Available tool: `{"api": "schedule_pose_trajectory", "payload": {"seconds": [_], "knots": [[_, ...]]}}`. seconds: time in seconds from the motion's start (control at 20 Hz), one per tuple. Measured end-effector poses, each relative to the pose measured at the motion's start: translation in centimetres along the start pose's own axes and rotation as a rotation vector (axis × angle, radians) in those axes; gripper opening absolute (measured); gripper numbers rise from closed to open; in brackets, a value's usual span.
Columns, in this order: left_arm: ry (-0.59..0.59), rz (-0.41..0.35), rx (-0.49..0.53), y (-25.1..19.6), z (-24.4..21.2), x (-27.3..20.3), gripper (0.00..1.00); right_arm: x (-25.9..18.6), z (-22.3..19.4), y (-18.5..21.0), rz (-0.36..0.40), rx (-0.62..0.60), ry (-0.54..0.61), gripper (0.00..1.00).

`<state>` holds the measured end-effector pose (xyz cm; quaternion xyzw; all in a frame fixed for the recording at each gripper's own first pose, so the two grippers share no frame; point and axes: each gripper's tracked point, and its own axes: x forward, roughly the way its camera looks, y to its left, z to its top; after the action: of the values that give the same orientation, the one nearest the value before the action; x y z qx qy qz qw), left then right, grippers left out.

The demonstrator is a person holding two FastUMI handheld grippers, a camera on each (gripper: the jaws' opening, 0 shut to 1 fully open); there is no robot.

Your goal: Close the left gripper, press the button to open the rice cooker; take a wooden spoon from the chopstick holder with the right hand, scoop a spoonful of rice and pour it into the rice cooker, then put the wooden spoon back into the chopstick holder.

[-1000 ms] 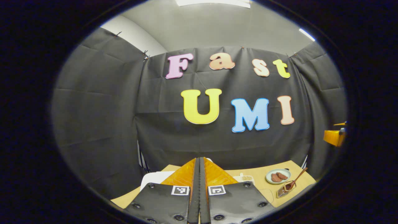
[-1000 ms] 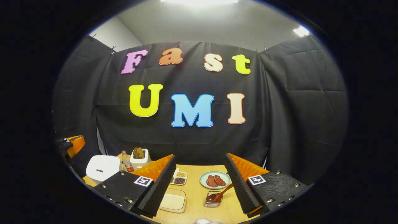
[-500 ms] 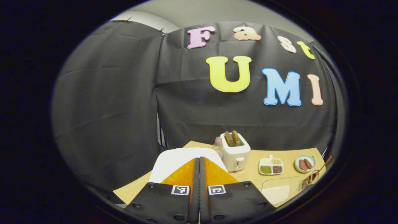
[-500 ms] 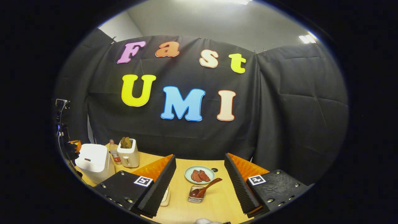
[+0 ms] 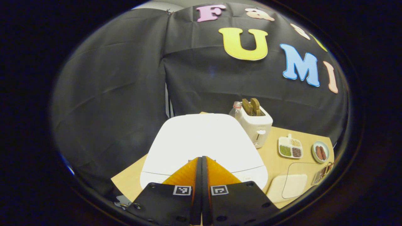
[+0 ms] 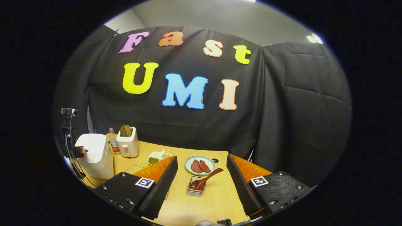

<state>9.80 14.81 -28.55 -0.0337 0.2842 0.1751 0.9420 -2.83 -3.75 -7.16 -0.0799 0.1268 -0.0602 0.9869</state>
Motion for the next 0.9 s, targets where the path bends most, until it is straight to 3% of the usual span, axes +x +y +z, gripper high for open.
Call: {"api": "schedule_pose_trajectory", "payload": {"seconds": [0.6, 0.7, 0.8, 0.9], "knots": [[-0.009, -0.015, 0.055, -0.1, 0.7, 0.4, 0.08, 0.5, -0.8, 1.3, 0.032, 0.015, 0.010, 0.96], [-0.158, -0.009, 0.110, 0.2, 4.9, -1.3, 0.09, 0.4, -0.6, 1.2, 0.028, 0.019, -0.007, 0.96], [-0.387, 0.000, 0.158, 0.0, 11.6, -4.9, 0.08, 0.3, -0.2, 1.2, 0.026, 0.026, -0.028, 0.96], [-0.553, -0.062, 0.147, -1.9, 16.5, -10.0, 0.08, 0.0, 0.6, 2.1, 0.054, 0.047, -0.064, 0.96]]}}
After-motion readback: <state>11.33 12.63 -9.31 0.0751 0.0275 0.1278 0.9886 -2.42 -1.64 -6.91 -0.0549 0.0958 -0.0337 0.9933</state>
